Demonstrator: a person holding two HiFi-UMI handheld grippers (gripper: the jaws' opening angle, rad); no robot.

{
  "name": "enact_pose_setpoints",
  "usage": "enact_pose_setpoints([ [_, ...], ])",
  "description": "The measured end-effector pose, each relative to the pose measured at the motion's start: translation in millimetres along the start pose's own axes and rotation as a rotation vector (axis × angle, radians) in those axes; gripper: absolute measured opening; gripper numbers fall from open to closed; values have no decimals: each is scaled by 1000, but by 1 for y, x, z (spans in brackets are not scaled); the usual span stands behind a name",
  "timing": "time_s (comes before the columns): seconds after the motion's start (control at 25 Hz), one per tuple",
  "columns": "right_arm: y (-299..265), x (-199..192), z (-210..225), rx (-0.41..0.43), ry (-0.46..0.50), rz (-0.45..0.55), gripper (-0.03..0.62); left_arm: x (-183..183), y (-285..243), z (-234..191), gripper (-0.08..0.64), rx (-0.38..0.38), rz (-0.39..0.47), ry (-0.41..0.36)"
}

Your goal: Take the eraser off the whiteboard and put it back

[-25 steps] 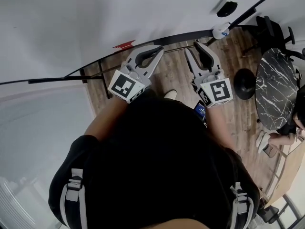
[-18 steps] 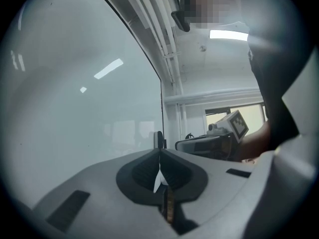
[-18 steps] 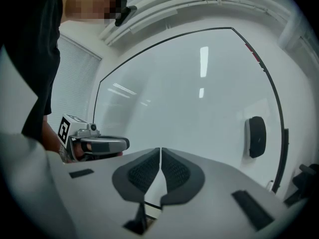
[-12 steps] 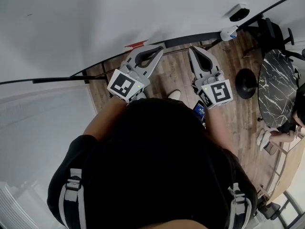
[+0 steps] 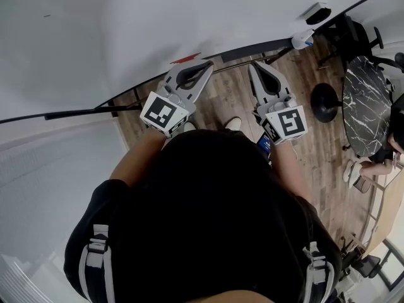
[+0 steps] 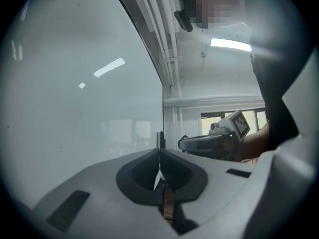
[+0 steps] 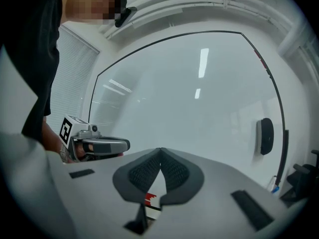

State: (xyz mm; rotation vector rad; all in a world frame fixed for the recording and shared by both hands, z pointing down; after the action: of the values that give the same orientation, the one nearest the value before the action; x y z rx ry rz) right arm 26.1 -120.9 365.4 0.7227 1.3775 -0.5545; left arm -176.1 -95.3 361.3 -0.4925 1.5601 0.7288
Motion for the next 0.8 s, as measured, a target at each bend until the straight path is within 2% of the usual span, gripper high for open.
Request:
enact_pose_setpoints([
  [0.8, 12, 3, -13, -64, 39, -17, 3, -4, -5, 2, 5, -75, 8, 21],
])
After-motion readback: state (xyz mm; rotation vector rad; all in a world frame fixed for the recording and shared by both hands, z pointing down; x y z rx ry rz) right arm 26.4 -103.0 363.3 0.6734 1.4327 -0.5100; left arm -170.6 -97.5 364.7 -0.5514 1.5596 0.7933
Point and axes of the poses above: the fingertips, and each gripper's own axes: y backward along the fingers, z to its right, x out of its top, the point moved 8 cm from there along y, backward along the fingers, and after that the axes turned 12 degrees about z, right-handed, at the moved point
